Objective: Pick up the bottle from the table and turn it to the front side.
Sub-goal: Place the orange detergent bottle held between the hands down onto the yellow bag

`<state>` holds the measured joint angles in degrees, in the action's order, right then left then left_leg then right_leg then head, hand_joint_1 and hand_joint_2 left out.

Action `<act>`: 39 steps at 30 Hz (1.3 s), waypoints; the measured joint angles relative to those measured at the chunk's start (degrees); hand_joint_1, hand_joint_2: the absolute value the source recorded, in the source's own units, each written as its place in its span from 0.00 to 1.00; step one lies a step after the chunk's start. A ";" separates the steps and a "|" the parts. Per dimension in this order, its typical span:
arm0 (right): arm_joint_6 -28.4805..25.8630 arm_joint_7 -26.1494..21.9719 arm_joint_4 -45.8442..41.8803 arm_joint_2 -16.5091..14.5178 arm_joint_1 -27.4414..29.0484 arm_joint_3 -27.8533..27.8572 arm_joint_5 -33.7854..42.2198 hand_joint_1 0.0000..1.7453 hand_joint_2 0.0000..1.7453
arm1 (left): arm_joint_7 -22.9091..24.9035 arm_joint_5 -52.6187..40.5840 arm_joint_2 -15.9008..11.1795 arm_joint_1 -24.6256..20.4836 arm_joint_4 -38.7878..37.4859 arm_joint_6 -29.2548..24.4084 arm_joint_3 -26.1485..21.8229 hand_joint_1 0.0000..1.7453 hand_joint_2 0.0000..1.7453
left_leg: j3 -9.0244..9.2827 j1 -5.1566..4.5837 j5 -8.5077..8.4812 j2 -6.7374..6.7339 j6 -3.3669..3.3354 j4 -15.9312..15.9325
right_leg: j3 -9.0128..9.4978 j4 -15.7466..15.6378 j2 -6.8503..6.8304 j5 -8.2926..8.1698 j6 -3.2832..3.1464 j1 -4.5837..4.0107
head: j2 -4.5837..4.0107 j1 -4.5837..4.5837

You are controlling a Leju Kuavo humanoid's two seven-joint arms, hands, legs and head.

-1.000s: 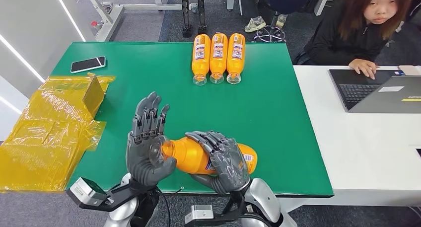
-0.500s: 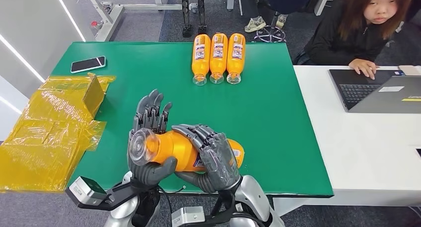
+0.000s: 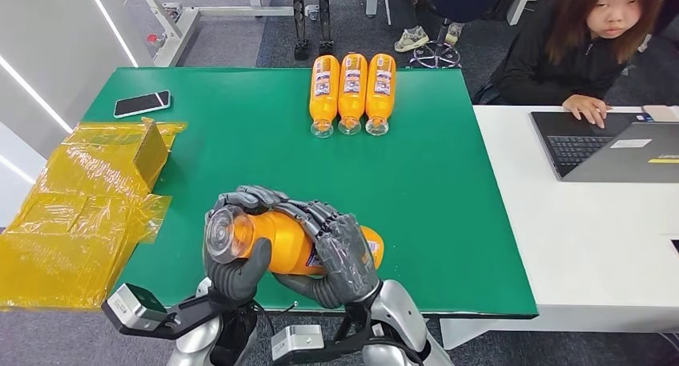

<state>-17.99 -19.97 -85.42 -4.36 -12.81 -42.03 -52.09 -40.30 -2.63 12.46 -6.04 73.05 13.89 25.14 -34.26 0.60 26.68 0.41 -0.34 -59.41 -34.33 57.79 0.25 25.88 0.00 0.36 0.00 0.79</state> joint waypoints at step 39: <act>-20.33 -19.84 -13.37 -1.30 5.07 4.99 21.85 0.00 1.00 | 0.07 1.23 -0.32 -0.17 0.00 -0.02 -1.24 1.00 1.00 | -0.02 -0.01 0.00 -0.04 0.00 0.00 | -0.05 0.00 0.05 0.00 0.00 0.00 | 0.00 0.01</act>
<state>-38.33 -39.81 -98.80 -5.66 -7.73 -37.04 -30.23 -40.24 -1.40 12.14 -6.21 73.05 13.87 23.89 -34.28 0.60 26.68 0.37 -0.33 -59.41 -34.38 57.79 0.30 25.88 0.00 0.37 0.00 0.80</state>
